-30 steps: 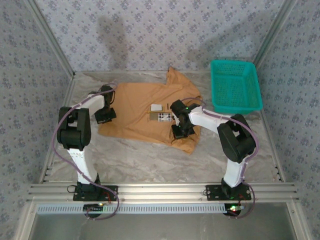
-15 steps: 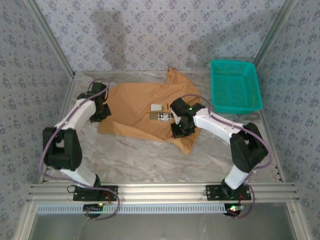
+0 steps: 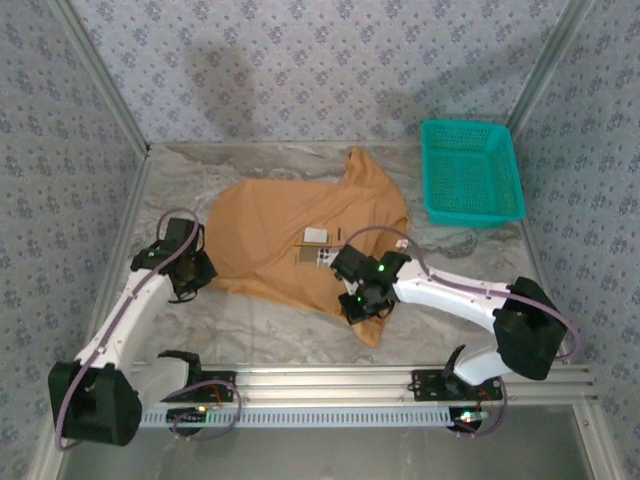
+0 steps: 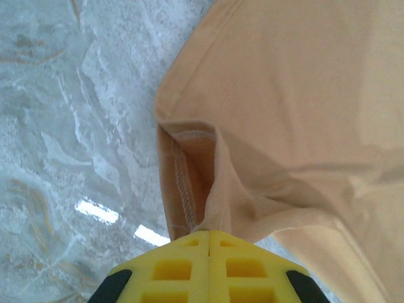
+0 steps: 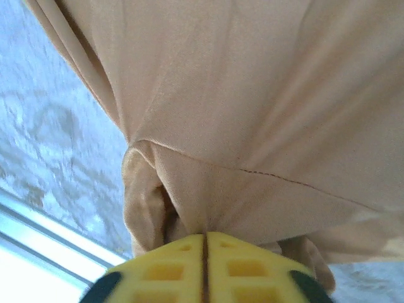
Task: Fold the inside-out t-shirt
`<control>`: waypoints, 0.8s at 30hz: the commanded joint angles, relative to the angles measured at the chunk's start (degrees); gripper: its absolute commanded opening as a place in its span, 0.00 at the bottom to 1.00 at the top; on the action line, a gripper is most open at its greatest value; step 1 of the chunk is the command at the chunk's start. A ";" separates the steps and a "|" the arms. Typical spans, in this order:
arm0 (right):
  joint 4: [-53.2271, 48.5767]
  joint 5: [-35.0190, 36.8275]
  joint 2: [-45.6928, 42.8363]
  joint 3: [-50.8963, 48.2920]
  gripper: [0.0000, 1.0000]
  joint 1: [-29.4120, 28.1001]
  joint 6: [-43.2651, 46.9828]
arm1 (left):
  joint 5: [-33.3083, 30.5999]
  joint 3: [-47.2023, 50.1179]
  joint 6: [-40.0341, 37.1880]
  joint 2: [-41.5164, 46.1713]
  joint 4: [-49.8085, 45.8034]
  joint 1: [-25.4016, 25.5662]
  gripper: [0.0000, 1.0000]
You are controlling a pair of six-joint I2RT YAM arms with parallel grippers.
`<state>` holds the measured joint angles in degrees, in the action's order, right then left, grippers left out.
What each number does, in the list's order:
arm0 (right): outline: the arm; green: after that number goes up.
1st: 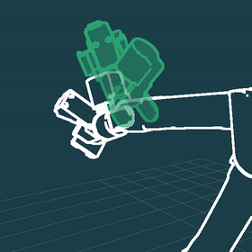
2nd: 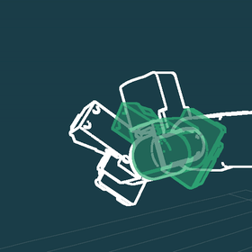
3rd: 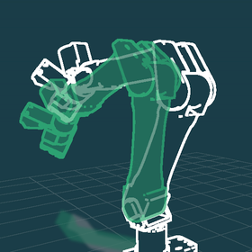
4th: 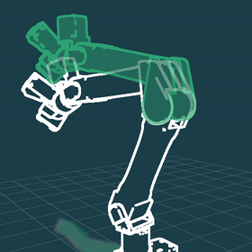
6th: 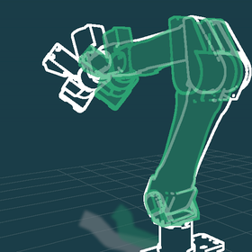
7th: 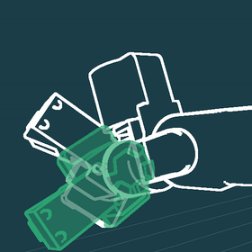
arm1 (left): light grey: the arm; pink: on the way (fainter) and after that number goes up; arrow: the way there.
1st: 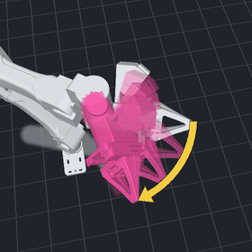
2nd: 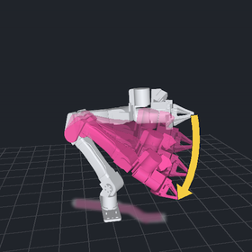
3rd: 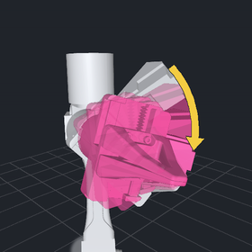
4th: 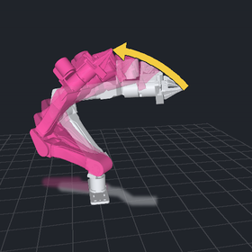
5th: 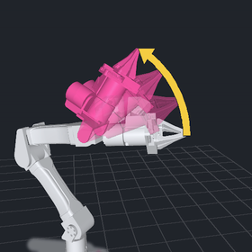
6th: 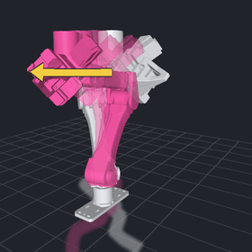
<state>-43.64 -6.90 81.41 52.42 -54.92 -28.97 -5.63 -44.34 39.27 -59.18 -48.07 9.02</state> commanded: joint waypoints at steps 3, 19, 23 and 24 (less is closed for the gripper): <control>0.15 0.65 -4.80 -5.40 0.24 -5.35 -5.09 | -0.93 2.49 3.21 6.38 -3.69 0.04 0.00; -0.87 0.18 -16.39 -8.68 0.33 3.95 -9.48 | -4.01 2.16 7.56 22.64 -10.37 0.20 0.14; -1.34 -0.22 -17.29 -8.06 0.38 12.22 -9.07 | -7.71 1.46 9.53 28.35 -12.72 0.24 0.20; -1.66 -0.35 -17.22 -8.06 0.38 13.80 -8.79 | -9.02 1.28 10.03 30.02 -13.22 0.26 0.24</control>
<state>-42.57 -7.90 65.04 42.70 -44.53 -37.74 -10.46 -41.93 47.44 -32.88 -57.58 9.04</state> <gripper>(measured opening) 0.381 0.216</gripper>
